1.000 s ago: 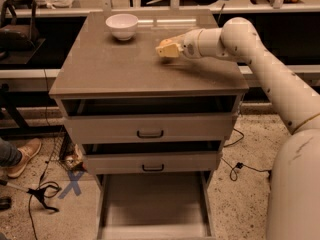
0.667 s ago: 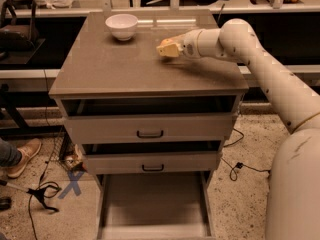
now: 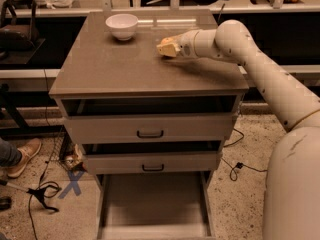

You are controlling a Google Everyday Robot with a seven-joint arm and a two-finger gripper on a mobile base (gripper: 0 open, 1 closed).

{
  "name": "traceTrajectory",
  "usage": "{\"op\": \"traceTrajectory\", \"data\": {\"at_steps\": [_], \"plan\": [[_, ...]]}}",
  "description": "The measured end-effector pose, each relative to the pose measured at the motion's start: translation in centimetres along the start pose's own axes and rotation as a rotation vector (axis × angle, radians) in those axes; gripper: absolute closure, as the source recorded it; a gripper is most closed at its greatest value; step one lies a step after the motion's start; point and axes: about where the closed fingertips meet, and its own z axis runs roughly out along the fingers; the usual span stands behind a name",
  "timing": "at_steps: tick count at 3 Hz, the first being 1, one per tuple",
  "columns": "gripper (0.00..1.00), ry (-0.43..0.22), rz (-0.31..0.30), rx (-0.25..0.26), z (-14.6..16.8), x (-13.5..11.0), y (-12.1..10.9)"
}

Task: Pick orange from bottom drawer and place on counter

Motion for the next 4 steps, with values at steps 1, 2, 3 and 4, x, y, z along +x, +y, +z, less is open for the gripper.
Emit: {"op": "traceTrajectory", "data": {"at_steps": [1, 2, 3, 4], "plan": [[0.07, 0.001, 0.0, 0.006, -0.1, 0.1, -0.1], [0.0, 0.0, -0.001, 0.033, -1.4, 0.1, -0.5], [0.0, -0.002, 0.009, 0.104, -5.2, 0.1, -1.7], [0.0, -0.008, 0.027, 0.199, -10.8, 0.0, -3.0]]}}
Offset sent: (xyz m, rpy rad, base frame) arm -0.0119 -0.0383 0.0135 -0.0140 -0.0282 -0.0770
